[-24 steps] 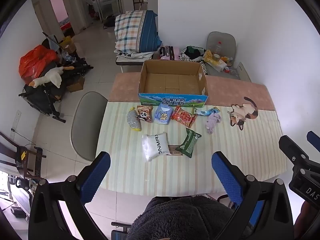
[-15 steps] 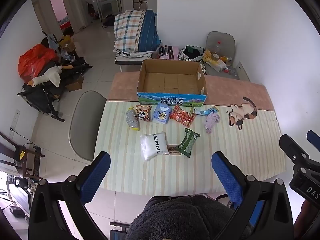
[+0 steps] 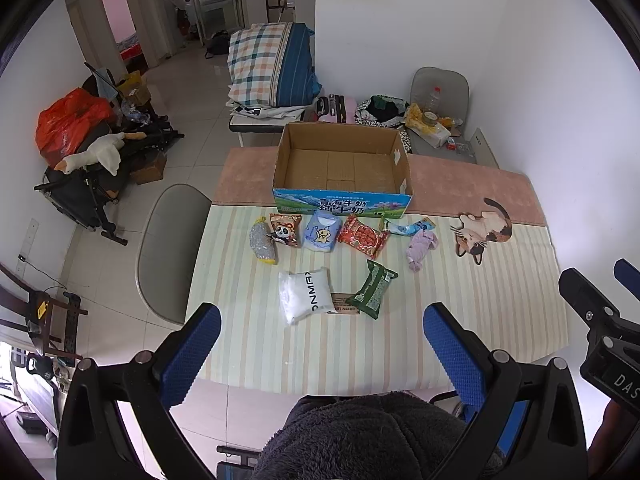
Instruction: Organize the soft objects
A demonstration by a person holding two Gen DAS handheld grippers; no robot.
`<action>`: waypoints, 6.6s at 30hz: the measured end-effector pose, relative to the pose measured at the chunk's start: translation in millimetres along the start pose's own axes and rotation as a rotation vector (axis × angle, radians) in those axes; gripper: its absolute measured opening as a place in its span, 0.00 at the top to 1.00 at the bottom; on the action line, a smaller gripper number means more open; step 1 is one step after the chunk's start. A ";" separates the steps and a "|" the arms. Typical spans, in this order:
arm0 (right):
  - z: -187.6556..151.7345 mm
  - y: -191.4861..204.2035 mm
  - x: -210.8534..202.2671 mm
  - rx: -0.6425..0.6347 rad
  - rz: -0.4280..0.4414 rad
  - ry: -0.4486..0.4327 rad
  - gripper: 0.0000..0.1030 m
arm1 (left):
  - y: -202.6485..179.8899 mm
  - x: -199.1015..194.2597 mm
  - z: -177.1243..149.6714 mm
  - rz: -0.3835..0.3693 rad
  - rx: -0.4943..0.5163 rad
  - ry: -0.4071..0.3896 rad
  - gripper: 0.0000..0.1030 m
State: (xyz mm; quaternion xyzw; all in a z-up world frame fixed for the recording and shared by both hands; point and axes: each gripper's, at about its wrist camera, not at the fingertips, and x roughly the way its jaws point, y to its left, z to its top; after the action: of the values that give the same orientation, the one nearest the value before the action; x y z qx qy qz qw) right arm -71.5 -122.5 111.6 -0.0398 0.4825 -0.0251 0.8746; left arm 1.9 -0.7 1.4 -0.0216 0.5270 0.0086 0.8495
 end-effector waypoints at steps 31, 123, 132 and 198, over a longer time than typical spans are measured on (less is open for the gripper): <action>-1.7 -7.6 -11.8 -0.010 0.003 -0.024 0.00 | -9.2 -16.9 1.3 -0.004 -0.003 -0.030 0.00; -14.6 189.5 575.4 -1.003 0.174 0.556 0.00 | 62.5 440.7 -50.5 0.032 -0.293 0.762 0.00; -2.8 207.0 605.6 -0.938 0.200 0.600 0.22 | 71.1 445.8 -67.4 0.030 -0.309 0.774 0.00; 287.7 44.3 611.3 0.101 0.307 0.538 0.56 | 34.7 477.2 327.4 -0.289 -0.164 0.569 0.37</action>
State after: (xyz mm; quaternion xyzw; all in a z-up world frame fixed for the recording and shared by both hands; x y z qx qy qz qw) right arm 498.0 -115.7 -254.5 0.0851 0.6953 0.0735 0.7098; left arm 505.8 45.0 -281.8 -0.1659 0.7324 -0.0759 0.6560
